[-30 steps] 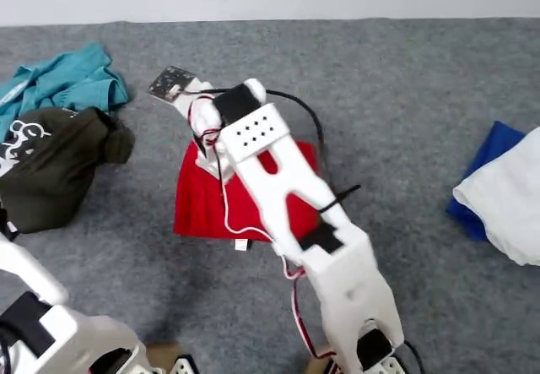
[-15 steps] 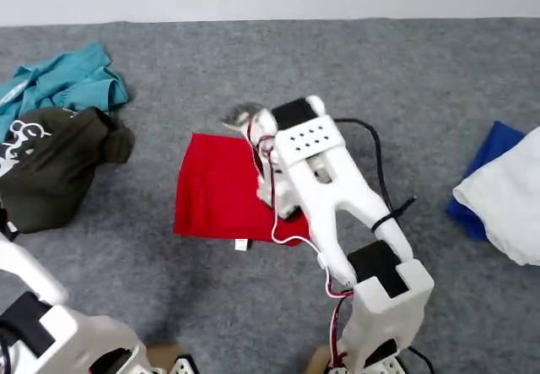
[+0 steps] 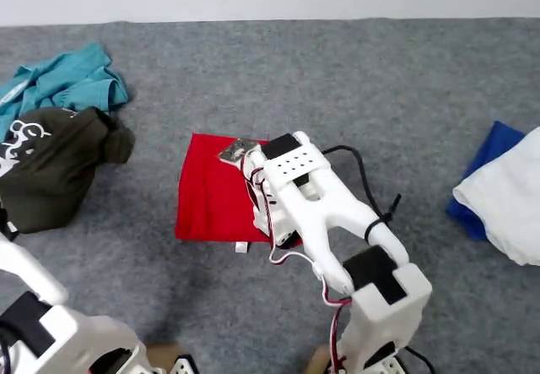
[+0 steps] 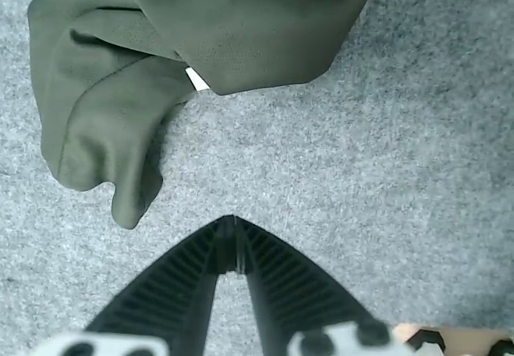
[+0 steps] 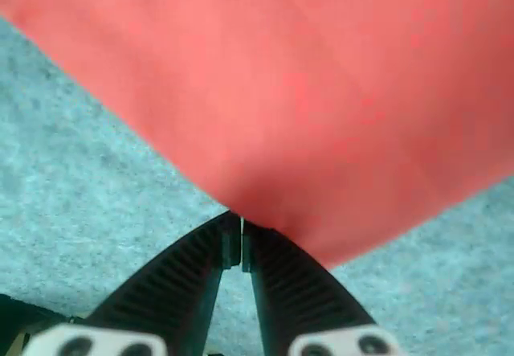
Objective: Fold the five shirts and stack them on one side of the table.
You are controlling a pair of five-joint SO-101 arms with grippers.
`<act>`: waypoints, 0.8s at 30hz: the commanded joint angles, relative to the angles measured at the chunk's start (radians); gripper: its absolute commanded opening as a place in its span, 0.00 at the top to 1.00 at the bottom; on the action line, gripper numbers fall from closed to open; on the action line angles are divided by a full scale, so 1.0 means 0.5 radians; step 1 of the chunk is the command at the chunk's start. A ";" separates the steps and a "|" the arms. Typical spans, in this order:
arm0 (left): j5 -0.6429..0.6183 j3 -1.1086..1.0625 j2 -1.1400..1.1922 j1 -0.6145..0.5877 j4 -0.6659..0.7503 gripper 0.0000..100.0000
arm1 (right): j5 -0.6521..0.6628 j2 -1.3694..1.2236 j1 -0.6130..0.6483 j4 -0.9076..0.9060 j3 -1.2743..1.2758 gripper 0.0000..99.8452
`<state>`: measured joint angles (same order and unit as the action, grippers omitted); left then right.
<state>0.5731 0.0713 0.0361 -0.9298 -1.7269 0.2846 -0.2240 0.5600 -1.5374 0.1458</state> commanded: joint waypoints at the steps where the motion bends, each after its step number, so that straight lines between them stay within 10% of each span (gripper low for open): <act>1: -0.012 0.011 -0.098 0.009 -0.046 1.00 | -0.003 0.222 0.069 -0.180 -0.304 0.99; 24: -0.012 0.011 -0.114 0.003 -0.046 1.00 | 0.068 -0.655 0.483 0.121 -0.918 0.99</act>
<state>0.5731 0.0713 0.0361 -0.9298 -1.7269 0.3138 -0.5600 0.7933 -1.4331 -0.2010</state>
